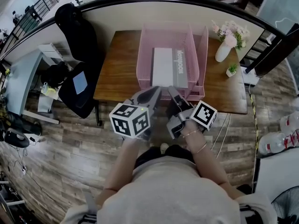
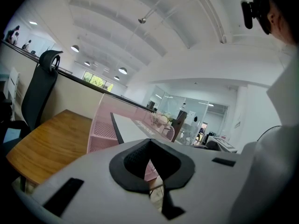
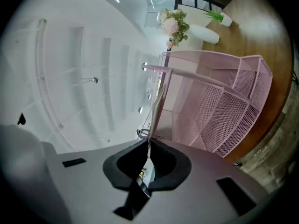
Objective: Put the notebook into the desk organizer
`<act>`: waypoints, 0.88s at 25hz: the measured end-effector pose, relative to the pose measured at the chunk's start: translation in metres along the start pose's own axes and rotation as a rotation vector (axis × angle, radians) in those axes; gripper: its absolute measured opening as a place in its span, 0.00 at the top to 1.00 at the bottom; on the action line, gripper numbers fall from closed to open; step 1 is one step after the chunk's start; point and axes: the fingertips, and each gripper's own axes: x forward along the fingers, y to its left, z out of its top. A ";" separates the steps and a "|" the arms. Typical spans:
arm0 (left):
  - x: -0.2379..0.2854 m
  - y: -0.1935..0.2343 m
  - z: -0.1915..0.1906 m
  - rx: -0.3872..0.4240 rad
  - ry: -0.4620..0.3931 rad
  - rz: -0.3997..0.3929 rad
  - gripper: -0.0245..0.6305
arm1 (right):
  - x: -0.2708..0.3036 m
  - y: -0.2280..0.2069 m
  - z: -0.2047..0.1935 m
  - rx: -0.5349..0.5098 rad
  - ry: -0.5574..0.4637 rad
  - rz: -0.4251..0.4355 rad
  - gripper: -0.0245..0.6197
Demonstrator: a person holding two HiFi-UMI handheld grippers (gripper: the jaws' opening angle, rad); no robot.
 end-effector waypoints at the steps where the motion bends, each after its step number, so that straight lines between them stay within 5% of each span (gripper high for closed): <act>1: 0.002 0.001 0.001 0.000 0.000 -0.001 0.95 | 0.003 0.000 0.000 -0.005 0.006 0.001 0.95; 22: 0.027 0.017 0.005 -0.010 0.020 -0.014 0.95 | 0.026 -0.018 0.019 0.031 0.000 -0.017 0.84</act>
